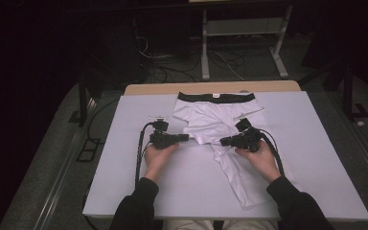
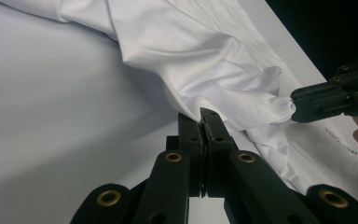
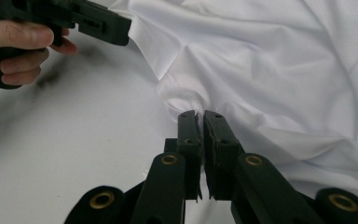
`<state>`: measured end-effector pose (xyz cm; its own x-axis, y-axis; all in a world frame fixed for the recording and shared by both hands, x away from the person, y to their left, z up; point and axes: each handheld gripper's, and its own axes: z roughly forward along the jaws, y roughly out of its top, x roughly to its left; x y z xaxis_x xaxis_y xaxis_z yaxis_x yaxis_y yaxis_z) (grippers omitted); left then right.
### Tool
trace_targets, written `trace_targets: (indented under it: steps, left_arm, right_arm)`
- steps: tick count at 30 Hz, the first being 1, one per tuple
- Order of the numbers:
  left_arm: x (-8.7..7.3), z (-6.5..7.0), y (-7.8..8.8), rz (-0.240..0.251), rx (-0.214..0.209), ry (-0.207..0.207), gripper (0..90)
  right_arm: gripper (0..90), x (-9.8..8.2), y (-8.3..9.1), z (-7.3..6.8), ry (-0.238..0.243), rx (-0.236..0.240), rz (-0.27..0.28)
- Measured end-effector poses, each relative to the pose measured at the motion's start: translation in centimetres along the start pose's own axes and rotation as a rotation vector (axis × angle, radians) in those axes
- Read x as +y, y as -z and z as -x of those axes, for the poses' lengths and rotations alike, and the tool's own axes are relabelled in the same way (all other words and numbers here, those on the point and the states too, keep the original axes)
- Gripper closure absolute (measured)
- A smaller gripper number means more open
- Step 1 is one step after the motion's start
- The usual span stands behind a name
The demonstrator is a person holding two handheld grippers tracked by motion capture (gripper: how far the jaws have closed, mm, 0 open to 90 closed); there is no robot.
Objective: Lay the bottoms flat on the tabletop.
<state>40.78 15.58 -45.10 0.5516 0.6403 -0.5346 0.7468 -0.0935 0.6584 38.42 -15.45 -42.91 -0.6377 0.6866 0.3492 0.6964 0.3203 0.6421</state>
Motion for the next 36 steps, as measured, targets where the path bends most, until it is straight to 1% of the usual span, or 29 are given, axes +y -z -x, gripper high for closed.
trace_targets:
  steps: [3,5,7,8,11,13,14,15,16,19,21,23,26,28,30,32,34,36]
  left_arm:
    - [-0.2,0.2,0.4,-0.018,0.004,-0.001,88.1]
    - [-0.4,0.6,0.8,-0.017,-0.001,-0.007,88.1]
    - [-0.3,1.1,1.4,-0.033,-0.002,-0.031,88.1]
    - [-0.4,1.4,1.8,-0.049,0.002,-0.048,88.1]
    - [-0.6,2.0,3.4,-0.091,0.019,-0.098,88.1]
    - [-1.1,2.1,4.6,-0.104,0.025,-0.102,88.1]
    - [-1.4,2.1,5.3,-0.11,0.013,-0.098,88.1]
    - [-1.7,2.2,6.0,-0.115,0.005,-0.104,88.1]
    - [-1.9,2.4,6.7,-0.119,0.005,-0.113,88.1]
    - [-2.6,2.8,8.5,-0.151,0.011,-0.16,88.1]
    - [-3.2,2.6,9.6,-0.178,0.018,-0.183,88.1]
    - [-3.9,2.3,10.4,-0.195,0.016,-0.186,88.1]
    - [-5.2,1.4,11.4,-0.211,-0.01,-0.164,88.1]
    - [-5.9,0.8,12.0,-0.229,-0.012,-0.158,88.1]
    - [-6.4,0.5,12.6,-0.234,-0.008,-0.159,88.2]
    - [-6.8,0.1,13.2,-0.247,-0.001,-0.163,88.2]
    - [-7.2,-0.1,13.9,-0.261,0.001,-0.163,88.2]
    - [-7.5,-0.2,14.4,-0.269,0.004,-0.167,88.2]
  right_arm:
    - [84.7,-0.2,-0.3,-0.5,0.006,0.009,-0.021]
    - [84.8,-0.4,-0.4,-1.2,0.01,0.023,-0.03]
    - [85.0,-0.7,-0.4,-1.9,0.027,0.037,-0.038]
    - [85.0,-0.8,-0.3,-2.3,0.034,0.041,-0.044]
    - [85.1,-1.2,-0.2,-3.6,0.053,0.056,-0.049]
    - [85.1,-1.6,-0.3,-4.4,0.054,0.079,-0.056]
    - [85.2,-1.8,-0.3,-4.9,0.058,0.086,-0.057]
    - [85.1,-2.1,-0.4,-5.3,0.058,0.095,-0.059]
    - [85.2,-2.4,-0.5,-5.8,0.06,0.108,-0.066]
    - [85.2,-3.2,-0.9,-7.4,0.06,0.153,-0.084]
    - [85.2,-3.7,-1.2,-8.7,0.073,0.177,-0.102]
    - [85.2,-4.0,-1.5,-10.1,0.092,0.193,-0.114]
    - [85.3,-4.4,-2.0,-12.1,0.126,0.22,-0.133]
    - [85.3,-4.8,-2.5,-13.3,0.137,0.234,-0.157]
    - [85.3,-5.1,-3.1,-14.2,0.16,0.232,-0.182]
    - [85.2,-5.3,-3.5,-14.9,0.178,0.219,-0.207]
    - [85.2,-5.4,-3.7,-15.3,0.201,0.206,-0.22]
    - [85.2,-5.5,-3.8,-15.5,0.213,0.194,-0.227]
